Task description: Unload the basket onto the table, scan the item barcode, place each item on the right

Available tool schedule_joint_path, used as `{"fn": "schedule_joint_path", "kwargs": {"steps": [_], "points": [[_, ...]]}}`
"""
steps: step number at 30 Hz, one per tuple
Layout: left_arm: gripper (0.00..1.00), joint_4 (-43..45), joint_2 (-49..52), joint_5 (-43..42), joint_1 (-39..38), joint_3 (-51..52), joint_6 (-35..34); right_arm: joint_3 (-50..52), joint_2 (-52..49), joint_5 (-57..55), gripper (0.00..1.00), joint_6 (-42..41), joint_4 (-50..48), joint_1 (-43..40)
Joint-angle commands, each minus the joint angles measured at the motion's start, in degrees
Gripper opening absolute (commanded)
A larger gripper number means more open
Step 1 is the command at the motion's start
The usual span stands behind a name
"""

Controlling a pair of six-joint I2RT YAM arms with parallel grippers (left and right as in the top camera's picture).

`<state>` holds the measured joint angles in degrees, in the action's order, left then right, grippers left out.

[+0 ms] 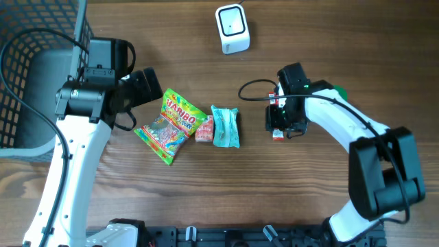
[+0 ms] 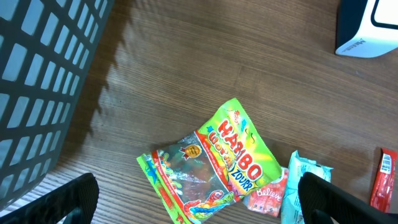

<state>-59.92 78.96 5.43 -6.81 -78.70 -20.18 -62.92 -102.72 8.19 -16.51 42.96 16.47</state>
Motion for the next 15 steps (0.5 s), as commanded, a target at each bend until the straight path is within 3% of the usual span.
{"fn": "schedule_joint_path", "kwargs": {"steps": [1, 2, 3, 6, 8, 15], "points": [[1.0, 0.2, 0.2, -0.3, -0.3, 0.2, 0.3, -2.9, 5.2, 0.9, 0.45, -0.7, 1.7, -0.5], [1.0, 0.2, 0.2, -0.3, -0.3, 0.2, 0.3, -2.0, 5.1, 0.9, 0.29, -1.7, 2.8, -0.5], [1.0, 0.2, 0.2, -0.3, -0.3, 0.2, 0.3, -0.2, 5.0, 0.8, 0.23, -1.6, 2.1, -0.5], [1.0, 0.2, 0.2, -0.3, -0.3, 0.2, 0.3, 5.4, 4.9, 0.4, 0.26, -1.5, -3.9, -0.5], [1.0, 0.2, 0.2, -0.3, -0.3, 0.2, 0.3, 7.1, 4.9, -1.5, 0.37, -1.7, -6.8, -0.5], [1.0, 0.2, 0.2, -0.3, -0.3, 0.2, 0.3, 9.8, 4.7, -4.0, 0.28, -1.7, -11.2, -0.5]]}}
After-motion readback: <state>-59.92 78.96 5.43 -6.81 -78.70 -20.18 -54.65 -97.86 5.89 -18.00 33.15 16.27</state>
